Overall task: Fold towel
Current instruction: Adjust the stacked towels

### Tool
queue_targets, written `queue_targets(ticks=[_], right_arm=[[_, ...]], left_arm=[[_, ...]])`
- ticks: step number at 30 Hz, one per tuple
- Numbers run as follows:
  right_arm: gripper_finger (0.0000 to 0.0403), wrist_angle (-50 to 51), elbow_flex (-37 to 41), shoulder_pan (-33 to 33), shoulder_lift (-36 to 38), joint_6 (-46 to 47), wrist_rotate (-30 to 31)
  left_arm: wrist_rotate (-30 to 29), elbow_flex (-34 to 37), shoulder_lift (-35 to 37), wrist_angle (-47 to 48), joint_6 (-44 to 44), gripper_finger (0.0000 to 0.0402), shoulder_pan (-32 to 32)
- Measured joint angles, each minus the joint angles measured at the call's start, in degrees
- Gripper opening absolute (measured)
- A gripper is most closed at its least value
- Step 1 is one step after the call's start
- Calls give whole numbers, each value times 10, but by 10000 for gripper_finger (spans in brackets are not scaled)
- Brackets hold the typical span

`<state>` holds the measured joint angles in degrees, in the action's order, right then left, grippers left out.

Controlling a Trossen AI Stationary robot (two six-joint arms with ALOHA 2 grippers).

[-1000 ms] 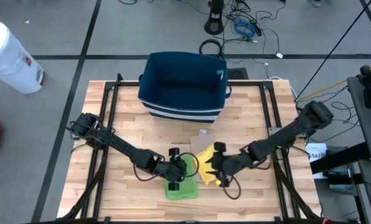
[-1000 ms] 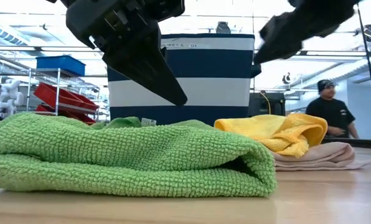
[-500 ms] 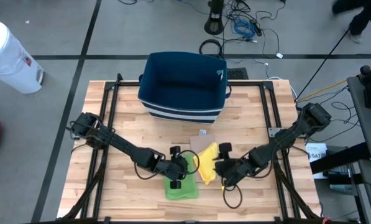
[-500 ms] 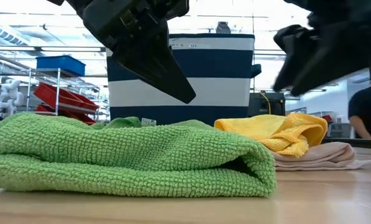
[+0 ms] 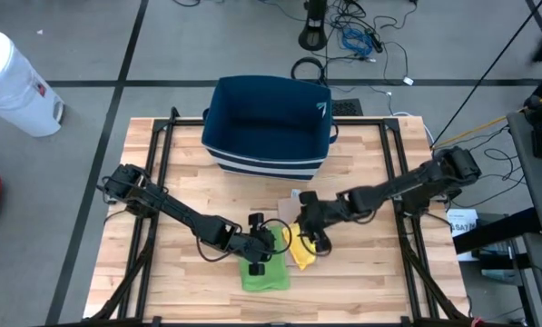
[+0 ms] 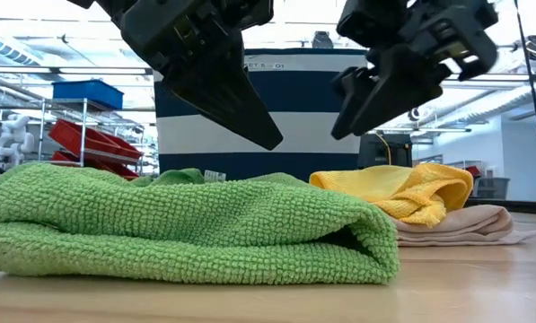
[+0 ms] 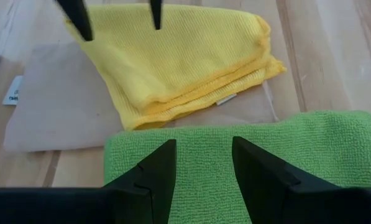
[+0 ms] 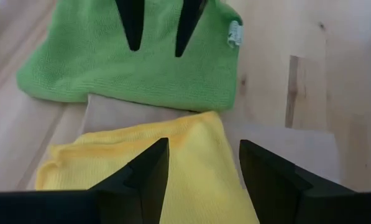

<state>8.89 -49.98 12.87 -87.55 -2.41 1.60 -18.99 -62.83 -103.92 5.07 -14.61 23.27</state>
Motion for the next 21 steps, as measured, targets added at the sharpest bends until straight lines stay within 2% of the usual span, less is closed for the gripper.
queue_targets(ticks=[6,11,15,21], right_arm=[[183,-14,0,-46,-8,-29,-94],[183,-54,0,-60,-45,-43,-149],[183,-78,0,-68,-85,-57,-152],[183,-86,-1,-85,-105,-71,-151]], left_arm=[[0,0,0,0,1,163,0],[0,0,0,0,2,163,0],[0,0,0,2,1,163,0],[0,0,0,3,1,163,2]])
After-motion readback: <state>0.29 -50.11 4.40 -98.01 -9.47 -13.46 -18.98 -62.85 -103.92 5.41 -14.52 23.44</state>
